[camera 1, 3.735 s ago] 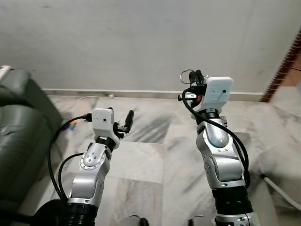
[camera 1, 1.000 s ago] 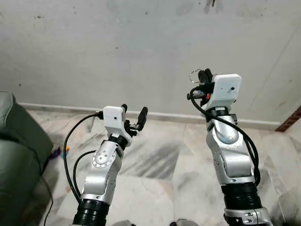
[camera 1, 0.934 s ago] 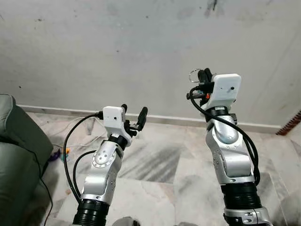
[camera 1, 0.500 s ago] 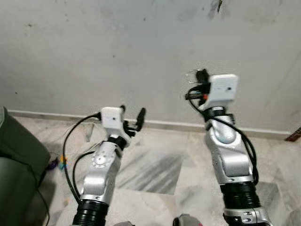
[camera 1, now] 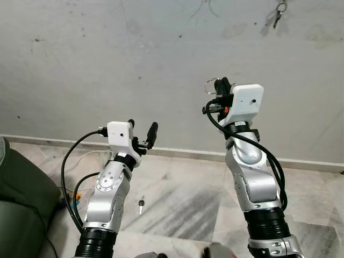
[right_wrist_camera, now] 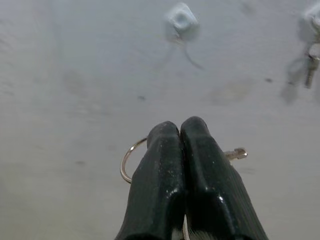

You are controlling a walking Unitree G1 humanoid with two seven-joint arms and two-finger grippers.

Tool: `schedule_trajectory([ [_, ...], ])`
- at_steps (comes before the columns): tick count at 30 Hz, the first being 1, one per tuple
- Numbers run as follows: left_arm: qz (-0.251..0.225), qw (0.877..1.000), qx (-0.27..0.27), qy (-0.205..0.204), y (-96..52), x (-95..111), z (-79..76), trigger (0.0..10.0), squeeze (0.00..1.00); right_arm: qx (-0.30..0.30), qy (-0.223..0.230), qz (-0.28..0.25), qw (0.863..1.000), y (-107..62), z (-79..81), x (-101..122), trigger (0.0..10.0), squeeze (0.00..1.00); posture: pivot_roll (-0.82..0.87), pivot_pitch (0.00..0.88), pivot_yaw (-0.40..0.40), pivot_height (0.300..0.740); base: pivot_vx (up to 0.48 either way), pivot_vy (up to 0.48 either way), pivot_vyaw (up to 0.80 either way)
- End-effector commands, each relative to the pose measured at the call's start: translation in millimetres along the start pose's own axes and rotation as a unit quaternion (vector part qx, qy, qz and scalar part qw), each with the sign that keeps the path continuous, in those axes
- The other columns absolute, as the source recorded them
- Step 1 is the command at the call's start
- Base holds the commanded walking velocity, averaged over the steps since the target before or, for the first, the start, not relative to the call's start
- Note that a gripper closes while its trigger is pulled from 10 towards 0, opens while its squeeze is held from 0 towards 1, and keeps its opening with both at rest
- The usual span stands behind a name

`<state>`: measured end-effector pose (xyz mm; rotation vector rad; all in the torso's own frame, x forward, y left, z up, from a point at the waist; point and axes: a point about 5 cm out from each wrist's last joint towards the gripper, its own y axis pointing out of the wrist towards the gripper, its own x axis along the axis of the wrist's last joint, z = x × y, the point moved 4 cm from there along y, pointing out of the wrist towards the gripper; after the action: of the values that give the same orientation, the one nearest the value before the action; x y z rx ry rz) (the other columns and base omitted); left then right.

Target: Hang keys on a hook

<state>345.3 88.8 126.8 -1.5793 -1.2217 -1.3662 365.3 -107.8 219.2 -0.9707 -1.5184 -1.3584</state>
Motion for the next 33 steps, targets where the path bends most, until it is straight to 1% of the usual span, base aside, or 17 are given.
schedule_trajectory([
  [1, -0.002, 1.000, 0.006, 0.012, -2.0, 3.3, 6.3, 10.0, 0.00, 0.003, 0.008, -0.014, 1.000, 1.5, 5.3, 7.5, 10.0, 0.00, -0.01, 0.146, 0.073, 0.740, 0.424, 0.000, 0.00],
  [16, 0.000, 1.000, 0.010, 0.012, -1.7, 1.4, 5.8, 10.0, 0.00, 0.005, 0.001, -0.020, 1.000, 1.8, 5.8, 9.9, 10.0, 0.00, -0.01, 0.146, 0.074, 0.740, 0.457, 0.000, 0.00],
  [27, -0.001, 1.000, 0.010, 0.012, -1.5, 1.2, 5.0, 10.0, 0.00, 0.010, 0.002, -0.026, 1.000, 3.7, 8.8, 12.0, 10.0, 0.00, -0.01, 0.143, 0.070, 0.740, 0.000, 0.000, 0.00],
  [30, 0.000, 1.000, 0.008, 0.013, -1.8, 1.2, 4.7, 10.0, 0.00, 0.020, -0.006, -0.043, 0.999, 10.3, 16.2, 20.2, 10.0, 0.00, -0.01, 0.143, 0.070, 0.740, 0.000, 0.000, 0.00],
  [33, 0.001, 1.000, 0.009, 0.015, -2.3, 1.0, 5.2, 10.0, 0.00, 0.025, -0.011, -0.056, 0.998, 14.0, 19.9, 26.5, 10.0, 0.00, -0.01, 0.143, 0.070, 0.740, 0.000, 0.000, 0.00],
])
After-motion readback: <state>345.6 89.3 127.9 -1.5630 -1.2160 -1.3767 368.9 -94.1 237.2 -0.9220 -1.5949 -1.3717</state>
